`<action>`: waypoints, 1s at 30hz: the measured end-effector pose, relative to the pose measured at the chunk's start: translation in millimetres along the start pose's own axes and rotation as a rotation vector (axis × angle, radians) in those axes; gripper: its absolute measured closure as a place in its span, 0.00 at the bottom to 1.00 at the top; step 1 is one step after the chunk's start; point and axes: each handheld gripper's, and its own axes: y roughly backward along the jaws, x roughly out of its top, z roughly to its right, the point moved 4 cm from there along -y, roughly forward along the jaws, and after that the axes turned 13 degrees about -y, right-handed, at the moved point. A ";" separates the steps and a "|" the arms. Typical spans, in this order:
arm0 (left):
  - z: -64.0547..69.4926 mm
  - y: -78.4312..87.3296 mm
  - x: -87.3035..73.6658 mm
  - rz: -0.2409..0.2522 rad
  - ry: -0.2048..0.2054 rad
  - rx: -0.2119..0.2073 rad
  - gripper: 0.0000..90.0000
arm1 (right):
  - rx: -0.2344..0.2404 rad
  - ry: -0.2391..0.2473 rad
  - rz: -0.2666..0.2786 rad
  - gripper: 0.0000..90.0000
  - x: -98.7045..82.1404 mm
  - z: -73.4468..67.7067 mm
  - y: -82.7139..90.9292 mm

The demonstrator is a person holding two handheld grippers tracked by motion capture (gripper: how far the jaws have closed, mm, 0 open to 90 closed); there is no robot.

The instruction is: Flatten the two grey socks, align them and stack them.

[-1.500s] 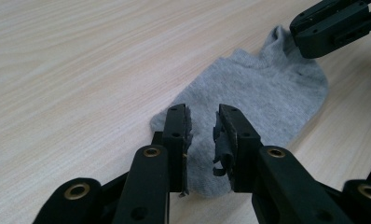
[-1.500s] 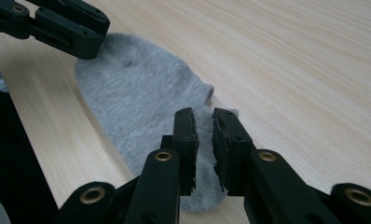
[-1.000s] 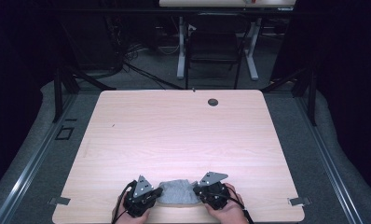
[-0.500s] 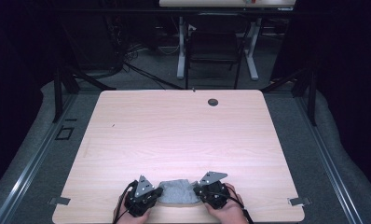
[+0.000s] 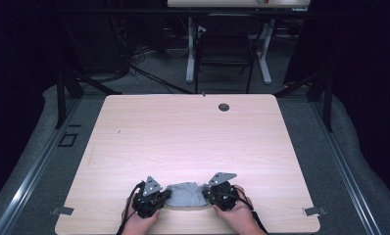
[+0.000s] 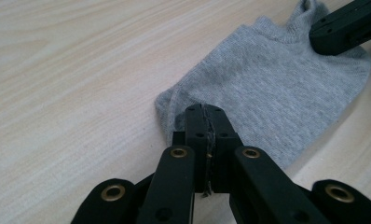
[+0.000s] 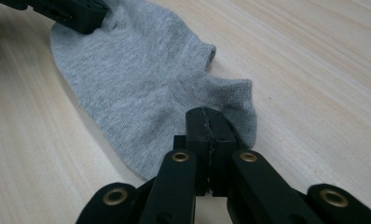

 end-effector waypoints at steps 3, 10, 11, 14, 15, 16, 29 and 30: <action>-3.6 -2.9 2.1 0.001 -0.002 0.007 0.99 | -0.004 -0.006 0.002 1.00 4.0 3.4 -2.5; -12.1 -8.0 4.9 0.008 0.015 0.014 0.99 | -0.010 -0.020 0.014 1.00 11.7 9.5 -8.1; -13.3 -8.4 5.0 0.011 0.015 0.013 0.99 | -0.009 -0.020 0.013 1.00 12.6 10.3 -8.7; -15.9 -10.1 5.0 0.026 0.030 0.014 0.99 | -0.013 -0.032 0.021 1.00 14.9 11.9 -10.5; -16.9 -9.7 5.2 0.026 0.031 0.011 0.99 | -0.003 -0.034 0.026 1.00 15.5 12.6 -10.9; -17.2 -9.4 5.4 0.030 0.040 0.011 0.99 | -0.002 -0.037 0.023 1.00 15.6 13.3 -10.2; -18.1 20.3 16.3 0.098 0.063 0.005 0.95 | 0.007 -0.005 0.088 0.99 21.7 1.4 17.6; -18.6 23.7 16.6 0.099 0.066 0.007 0.95 | 0.007 -0.001 0.089 0.98 21.9 1.1 21.1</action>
